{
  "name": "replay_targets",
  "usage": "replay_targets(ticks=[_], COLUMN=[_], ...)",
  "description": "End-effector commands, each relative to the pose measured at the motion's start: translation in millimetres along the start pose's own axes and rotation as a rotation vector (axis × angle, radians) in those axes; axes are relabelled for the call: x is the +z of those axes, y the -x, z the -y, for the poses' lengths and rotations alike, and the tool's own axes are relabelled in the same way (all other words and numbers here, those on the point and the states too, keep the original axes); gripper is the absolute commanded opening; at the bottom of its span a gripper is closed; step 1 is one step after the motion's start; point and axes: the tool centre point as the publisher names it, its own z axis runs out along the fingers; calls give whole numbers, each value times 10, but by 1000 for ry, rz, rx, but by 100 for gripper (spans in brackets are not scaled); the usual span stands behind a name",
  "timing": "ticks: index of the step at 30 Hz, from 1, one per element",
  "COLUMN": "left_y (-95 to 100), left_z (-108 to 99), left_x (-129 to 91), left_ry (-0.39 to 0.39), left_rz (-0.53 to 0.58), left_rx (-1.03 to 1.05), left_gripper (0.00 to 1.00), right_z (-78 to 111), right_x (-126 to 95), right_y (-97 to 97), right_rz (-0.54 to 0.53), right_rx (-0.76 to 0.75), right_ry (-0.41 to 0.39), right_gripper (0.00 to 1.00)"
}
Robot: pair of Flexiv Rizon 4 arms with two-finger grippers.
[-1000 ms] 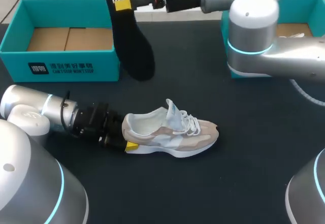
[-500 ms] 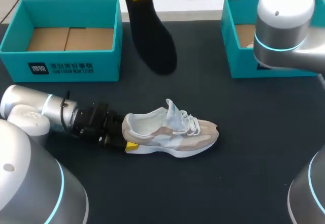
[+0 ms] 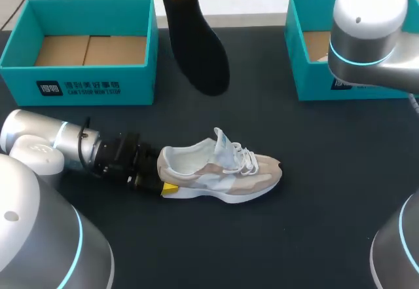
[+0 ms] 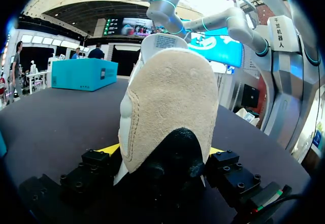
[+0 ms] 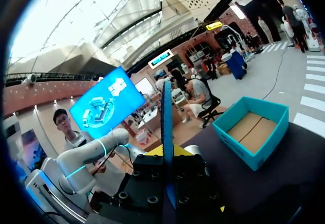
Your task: Take the shoe out of the shoebox, open the shoe tongue, remove and reinsert the insole, then place the shoe into the shoebox
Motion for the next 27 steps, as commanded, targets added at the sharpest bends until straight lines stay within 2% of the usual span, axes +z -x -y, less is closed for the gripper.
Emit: replay_targets(ticks=[1, 6, 13, 21, 27], left_y=[16, 16, 16, 16, 16], left_z=[-54, -54, -54, -54, -54], left_x=[31, 31, 31, 31, 31], left_ry=[-1, -1, -1, -1, -1], left_rz=[1, 1, 1, 1, 1], left_rx=[-1, -1, -1, -1, -1], left_gripper=[0, 0, 0, 0, 0], right_z=[-23, -125, -195, -101, -9], right_x=[-46, -393, -804, -1091, -1320], right_y=[48, 245, 305, 144, -119], right_rz=[19, 102, 157, 174, 177], right_rx=[10, 57, 97, 119, 146], right_ry=[2, 21, 75, 85, 140], right_gripper=[0, 0, 0, 0, 0])
